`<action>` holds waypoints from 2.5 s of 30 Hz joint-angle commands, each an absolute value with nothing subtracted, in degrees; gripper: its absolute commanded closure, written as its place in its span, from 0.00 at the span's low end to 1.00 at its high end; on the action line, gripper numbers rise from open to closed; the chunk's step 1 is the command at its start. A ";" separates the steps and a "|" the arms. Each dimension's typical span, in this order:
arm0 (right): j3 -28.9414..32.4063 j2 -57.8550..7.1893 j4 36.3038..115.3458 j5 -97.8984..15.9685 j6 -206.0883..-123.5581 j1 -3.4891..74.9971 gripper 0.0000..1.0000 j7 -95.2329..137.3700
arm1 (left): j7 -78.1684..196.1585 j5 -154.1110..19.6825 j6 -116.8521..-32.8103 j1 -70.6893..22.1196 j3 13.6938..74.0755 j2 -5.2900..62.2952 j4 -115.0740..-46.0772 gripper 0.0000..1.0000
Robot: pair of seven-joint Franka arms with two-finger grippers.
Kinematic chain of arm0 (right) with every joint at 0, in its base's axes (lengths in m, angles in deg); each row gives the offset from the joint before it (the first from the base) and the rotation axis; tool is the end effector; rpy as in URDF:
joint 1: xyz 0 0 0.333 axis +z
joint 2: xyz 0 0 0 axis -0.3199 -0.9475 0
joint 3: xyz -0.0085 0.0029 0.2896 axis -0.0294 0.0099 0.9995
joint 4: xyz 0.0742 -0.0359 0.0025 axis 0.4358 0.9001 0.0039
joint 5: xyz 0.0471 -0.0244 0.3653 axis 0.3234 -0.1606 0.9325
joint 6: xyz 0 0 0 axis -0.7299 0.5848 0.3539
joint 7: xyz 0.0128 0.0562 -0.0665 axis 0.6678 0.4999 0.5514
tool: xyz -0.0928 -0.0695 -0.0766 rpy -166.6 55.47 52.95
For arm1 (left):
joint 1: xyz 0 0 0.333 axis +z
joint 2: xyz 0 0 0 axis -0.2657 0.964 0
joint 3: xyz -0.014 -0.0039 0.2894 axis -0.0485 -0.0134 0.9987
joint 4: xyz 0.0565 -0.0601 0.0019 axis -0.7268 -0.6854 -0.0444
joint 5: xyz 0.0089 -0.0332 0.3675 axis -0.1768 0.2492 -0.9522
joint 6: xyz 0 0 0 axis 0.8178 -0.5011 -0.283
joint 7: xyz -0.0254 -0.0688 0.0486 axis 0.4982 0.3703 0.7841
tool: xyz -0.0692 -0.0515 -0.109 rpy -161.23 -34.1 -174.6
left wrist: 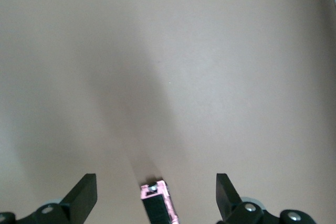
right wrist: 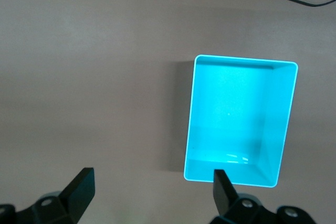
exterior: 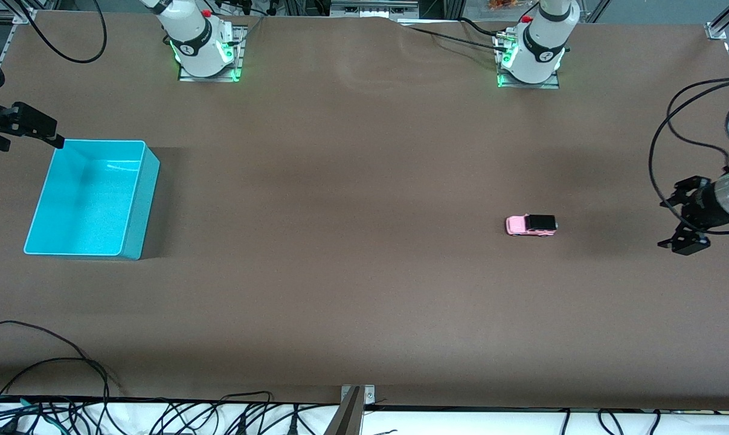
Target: Wind and store pink jeep toy
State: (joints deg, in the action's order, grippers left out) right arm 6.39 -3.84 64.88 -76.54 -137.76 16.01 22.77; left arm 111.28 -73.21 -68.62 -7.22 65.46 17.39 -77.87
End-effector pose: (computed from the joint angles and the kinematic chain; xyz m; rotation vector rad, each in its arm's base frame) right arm 0.5358 -0.0287 0.5615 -3.1146 -0.0901 0.0396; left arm 0.5933 0.1135 0.3990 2.5316 1.8138 -0.0368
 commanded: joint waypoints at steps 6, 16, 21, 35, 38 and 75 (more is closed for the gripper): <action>6.30 -4.59 63.20 -75.53 -137.18 15.76 0.00 22.98 | 86.41 -74.45 -57.61 -7.50 65.02 17.21 -67.27 0.00; 6.30 -4.59 63.20 -75.53 -137.18 15.76 0.00 22.98 | 63.99 -74.10 -51.98 -7.94 64.50 17.21 -60.76 0.00; 6.30 -4.59 63.20 -75.44 -137.18 15.76 0.00 23.07 | 56.07 -74.18 -51.28 -7.94 61.69 17.21 -57.68 0.00; 6.39 -4.59 63.20 -75.53 -137.09 15.76 0.00 22.89 | 54.48 -74.45 -49.25 -7.76 56.94 14.22 -59.17 0.00; 6.39 -4.59 63.20 -75.53 -137.09 15.93 0.00 22.72 | 54.39 -75.50 -49.25 -7.76 56.67 13.87 -59.87 0.00; 6.39 -4.68 63.29 -75.53 -137.09 15.93 0.00 22.63 | 54.57 -71.46 -54.52 -2.58 53.77 7.28 -71.13 0.00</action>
State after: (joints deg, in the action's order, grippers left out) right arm 6.41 -3.91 64.87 -76.52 -137.76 16.04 22.77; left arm 55.60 -72.84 -53.67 -3.56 54.47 8.72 -69.42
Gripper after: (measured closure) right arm 0.000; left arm 0.000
